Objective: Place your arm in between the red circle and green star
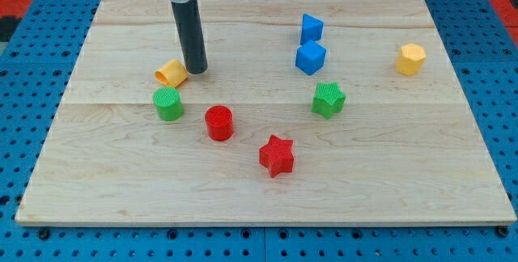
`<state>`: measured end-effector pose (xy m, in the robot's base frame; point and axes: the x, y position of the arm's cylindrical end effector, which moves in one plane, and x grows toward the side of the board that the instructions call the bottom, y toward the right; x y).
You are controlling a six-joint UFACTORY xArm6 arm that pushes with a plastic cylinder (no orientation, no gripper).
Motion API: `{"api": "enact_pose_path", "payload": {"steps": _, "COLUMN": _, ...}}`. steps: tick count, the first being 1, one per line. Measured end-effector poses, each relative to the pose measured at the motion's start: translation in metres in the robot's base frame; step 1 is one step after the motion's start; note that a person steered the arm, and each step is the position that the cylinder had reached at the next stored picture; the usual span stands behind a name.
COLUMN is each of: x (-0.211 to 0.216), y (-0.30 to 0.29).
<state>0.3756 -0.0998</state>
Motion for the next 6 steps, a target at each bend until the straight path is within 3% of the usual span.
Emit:
{"api": "enact_pose_path", "payload": {"steps": 4, "x": 0.000, "y": -0.040}}
{"api": "enact_pose_path", "payload": {"steps": 5, "x": -0.019, "y": 0.033}}
{"api": "enact_pose_path", "payload": {"steps": 6, "x": 0.019, "y": 0.085}}
